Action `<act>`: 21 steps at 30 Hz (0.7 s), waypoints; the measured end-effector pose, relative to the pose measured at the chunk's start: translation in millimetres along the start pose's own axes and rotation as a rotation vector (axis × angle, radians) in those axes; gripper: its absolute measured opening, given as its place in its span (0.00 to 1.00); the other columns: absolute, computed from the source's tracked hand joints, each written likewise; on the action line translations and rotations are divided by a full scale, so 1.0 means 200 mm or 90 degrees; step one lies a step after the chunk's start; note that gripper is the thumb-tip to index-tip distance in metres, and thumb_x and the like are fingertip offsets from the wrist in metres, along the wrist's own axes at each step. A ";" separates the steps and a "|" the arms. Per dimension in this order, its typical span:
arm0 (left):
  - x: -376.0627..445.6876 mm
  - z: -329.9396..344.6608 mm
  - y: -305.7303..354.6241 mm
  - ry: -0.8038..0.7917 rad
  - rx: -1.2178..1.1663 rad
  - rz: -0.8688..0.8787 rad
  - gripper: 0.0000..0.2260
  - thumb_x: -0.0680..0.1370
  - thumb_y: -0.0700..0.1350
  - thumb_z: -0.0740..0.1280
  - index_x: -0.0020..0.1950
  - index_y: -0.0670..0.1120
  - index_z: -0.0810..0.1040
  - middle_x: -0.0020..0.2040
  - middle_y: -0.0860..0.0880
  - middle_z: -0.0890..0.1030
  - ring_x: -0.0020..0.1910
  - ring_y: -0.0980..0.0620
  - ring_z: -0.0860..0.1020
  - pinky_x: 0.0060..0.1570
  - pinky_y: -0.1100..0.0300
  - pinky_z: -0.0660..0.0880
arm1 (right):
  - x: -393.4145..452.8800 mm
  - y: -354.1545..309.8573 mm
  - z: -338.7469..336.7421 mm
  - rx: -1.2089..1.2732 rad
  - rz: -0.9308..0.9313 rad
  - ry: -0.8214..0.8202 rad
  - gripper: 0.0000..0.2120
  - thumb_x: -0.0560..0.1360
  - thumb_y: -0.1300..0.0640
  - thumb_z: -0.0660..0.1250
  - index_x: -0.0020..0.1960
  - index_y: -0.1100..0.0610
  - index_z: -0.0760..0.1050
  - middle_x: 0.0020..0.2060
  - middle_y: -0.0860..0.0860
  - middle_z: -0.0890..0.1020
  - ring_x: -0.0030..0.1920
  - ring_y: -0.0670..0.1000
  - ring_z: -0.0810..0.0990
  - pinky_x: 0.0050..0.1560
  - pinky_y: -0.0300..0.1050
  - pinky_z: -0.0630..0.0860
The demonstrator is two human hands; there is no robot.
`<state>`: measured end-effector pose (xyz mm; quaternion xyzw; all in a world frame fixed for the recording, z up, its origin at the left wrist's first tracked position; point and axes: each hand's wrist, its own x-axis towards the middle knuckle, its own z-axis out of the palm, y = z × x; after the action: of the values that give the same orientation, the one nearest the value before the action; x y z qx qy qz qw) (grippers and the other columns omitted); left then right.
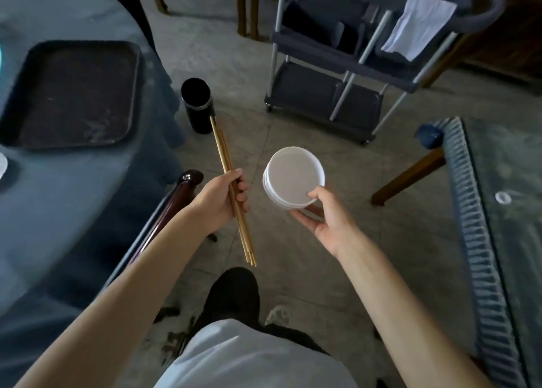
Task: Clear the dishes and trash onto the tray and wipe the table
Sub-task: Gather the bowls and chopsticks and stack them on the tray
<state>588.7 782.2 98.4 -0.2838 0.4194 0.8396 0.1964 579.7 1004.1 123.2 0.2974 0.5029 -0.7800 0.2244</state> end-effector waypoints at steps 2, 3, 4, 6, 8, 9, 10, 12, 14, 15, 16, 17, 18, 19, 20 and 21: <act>0.10 0.02 0.09 0.026 -0.025 0.025 0.10 0.84 0.48 0.61 0.43 0.48 0.71 0.34 0.52 0.71 0.28 0.55 0.69 0.33 0.58 0.72 | 0.16 -0.13 0.05 -0.016 0.011 -0.018 0.14 0.76 0.65 0.65 0.61 0.59 0.77 0.60 0.60 0.79 0.58 0.57 0.82 0.40 0.48 0.85; 0.14 0.02 0.14 0.040 -0.038 0.038 0.10 0.84 0.48 0.61 0.43 0.48 0.71 0.34 0.52 0.71 0.28 0.55 0.69 0.32 0.58 0.73 | 0.24 -0.20 0.08 -0.025 0.019 -0.026 0.13 0.76 0.65 0.66 0.60 0.59 0.77 0.60 0.60 0.79 0.58 0.57 0.82 0.40 0.48 0.85; 0.18 0.02 0.20 0.051 -0.053 0.052 0.10 0.84 0.48 0.61 0.43 0.48 0.71 0.34 0.52 0.71 0.29 0.55 0.69 0.32 0.59 0.73 | 0.32 -0.26 0.13 -0.032 0.027 -0.035 0.13 0.76 0.65 0.66 0.60 0.59 0.77 0.60 0.60 0.79 0.58 0.58 0.82 0.40 0.48 0.85; 0.25 0.00 0.30 0.068 -0.091 0.073 0.10 0.84 0.48 0.61 0.43 0.49 0.71 0.35 0.52 0.70 0.29 0.55 0.69 0.33 0.59 0.72 | 0.49 -0.35 0.26 -0.055 0.045 -0.053 0.13 0.76 0.65 0.66 0.59 0.58 0.77 0.58 0.60 0.79 0.57 0.57 0.82 0.39 0.48 0.85; 0.34 -0.06 0.42 0.079 -0.132 0.089 0.10 0.84 0.48 0.61 0.43 0.49 0.70 0.35 0.52 0.70 0.30 0.55 0.68 0.33 0.59 0.72 | 0.66 -0.42 0.40 -0.098 0.061 -0.084 0.13 0.76 0.65 0.66 0.59 0.58 0.77 0.58 0.59 0.79 0.56 0.56 0.82 0.40 0.48 0.85; 0.39 -0.10 0.48 0.085 -0.148 0.101 0.09 0.84 0.48 0.61 0.43 0.49 0.70 0.35 0.53 0.70 0.30 0.55 0.68 0.34 0.59 0.72 | 0.76 -0.45 0.48 -0.121 0.065 -0.104 0.13 0.76 0.65 0.65 0.60 0.57 0.77 0.58 0.59 0.79 0.56 0.56 0.82 0.41 0.48 0.84; 0.45 -0.14 0.55 0.094 -0.159 0.114 0.09 0.84 0.48 0.61 0.43 0.49 0.70 0.35 0.53 0.70 0.30 0.55 0.68 0.34 0.59 0.72 | 0.85 -0.48 0.57 -0.144 0.068 -0.122 0.14 0.76 0.65 0.65 0.60 0.56 0.78 0.58 0.59 0.79 0.56 0.56 0.82 0.41 0.48 0.84; 0.57 -0.22 0.69 0.110 -0.179 0.142 0.10 0.83 0.48 0.61 0.43 0.49 0.70 0.35 0.53 0.70 0.30 0.55 0.68 0.34 0.59 0.71 | 1.03 -0.51 0.77 -0.178 0.073 -0.156 0.13 0.76 0.64 0.65 0.59 0.55 0.78 0.57 0.58 0.80 0.55 0.56 0.82 0.42 0.47 0.84; 0.67 -0.29 0.84 0.143 -0.225 0.151 0.10 0.83 0.48 0.61 0.42 0.50 0.71 0.35 0.54 0.69 0.28 0.55 0.67 0.33 0.60 0.71 | 1.18 -0.53 0.98 -0.208 0.094 -0.167 0.12 0.77 0.65 0.64 0.58 0.55 0.78 0.55 0.57 0.80 0.54 0.55 0.82 0.41 0.47 0.84; 0.69 -0.34 0.90 0.161 -0.248 0.159 0.11 0.83 0.48 0.61 0.41 0.50 0.71 0.35 0.54 0.69 0.28 0.55 0.67 0.33 0.60 0.71 | 1.24 -0.53 1.08 -0.226 0.108 -0.177 0.13 0.77 0.65 0.64 0.58 0.55 0.78 0.56 0.58 0.80 0.54 0.55 0.82 0.40 0.46 0.84; 0.73 -0.39 0.95 0.178 -0.270 0.175 0.11 0.83 0.48 0.61 0.41 0.50 0.71 0.34 0.54 0.70 0.28 0.55 0.67 0.32 0.60 0.71 | 1.30 -0.54 1.19 -0.241 0.121 -0.199 0.13 0.77 0.65 0.64 0.59 0.55 0.78 0.57 0.58 0.80 0.56 0.55 0.82 0.40 0.46 0.84; 0.75 -0.43 1.02 0.190 -0.282 0.194 0.11 0.83 0.48 0.61 0.41 0.50 0.71 0.34 0.54 0.70 0.28 0.55 0.67 0.32 0.60 0.71 | 1.35 -0.54 1.30 -0.259 0.128 -0.224 0.14 0.77 0.65 0.63 0.60 0.56 0.78 0.58 0.58 0.80 0.58 0.56 0.81 0.40 0.47 0.84; 0.76 -0.47 1.07 0.207 -0.298 0.204 0.11 0.83 0.48 0.61 0.41 0.49 0.71 0.34 0.54 0.70 0.28 0.55 0.67 0.32 0.59 0.70 | 1.40 -0.54 1.41 -0.282 0.138 -0.245 0.14 0.77 0.65 0.63 0.60 0.55 0.78 0.59 0.58 0.80 0.60 0.57 0.80 0.41 0.47 0.84; 0.75 -0.50 1.11 0.232 -0.321 0.207 0.11 0.83 0.48 0.61 0.41 0.49 0.71 0.34 0.54 0.70 0.28 0.55 0.67 0.32 0.59 0.70 | 1.44 -0.54 1.51 -0.309 0.151 -0.263 0.15 0.77 0.65 0.63 0.60 0.54 0.78 0.59 0.58 0.80 0.62 0.58 0.80 0.41 0.47 0.84; 0.74 -0.54 1.15 0.252 -0.340 0.213 0.11 0.83 0.48 0.60 0.41 0.49 0.71 0.34 0.53 0.70 0.28 0.55 0.67 0.32 0.59 0.70 | 1.47 -0.53 1.60 -0.339 0.152 -0.277 0.16 0.77 0.65 0.62 0.60 0.53 0.79 0.60 0.58 0.80 0.63 0.58 0.79 0.42 0.47 0.84; 0.73 -0.58 1.18 0.268 -0.363 0.224 0.11 0.83 0.48 0.60 0.41 0.49 0.71 0.34 0.54 0.70 0.27 0.55 0.67 0.32 0.59 0.70 | 1.50 -0.53 1.69 -0.358 0.160 -0.306 0.17 0.77 0.65 0.62 0.61 0.52 0.79 0.61 0.58 0.80 0.63 0.58 0.79 0.42 0.47 0.84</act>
<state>379.1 566.6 87.7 -0.4166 0.2423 0.8669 -0.1274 213.9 719.3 92.3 0.0924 0.5897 -0.6259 0.5020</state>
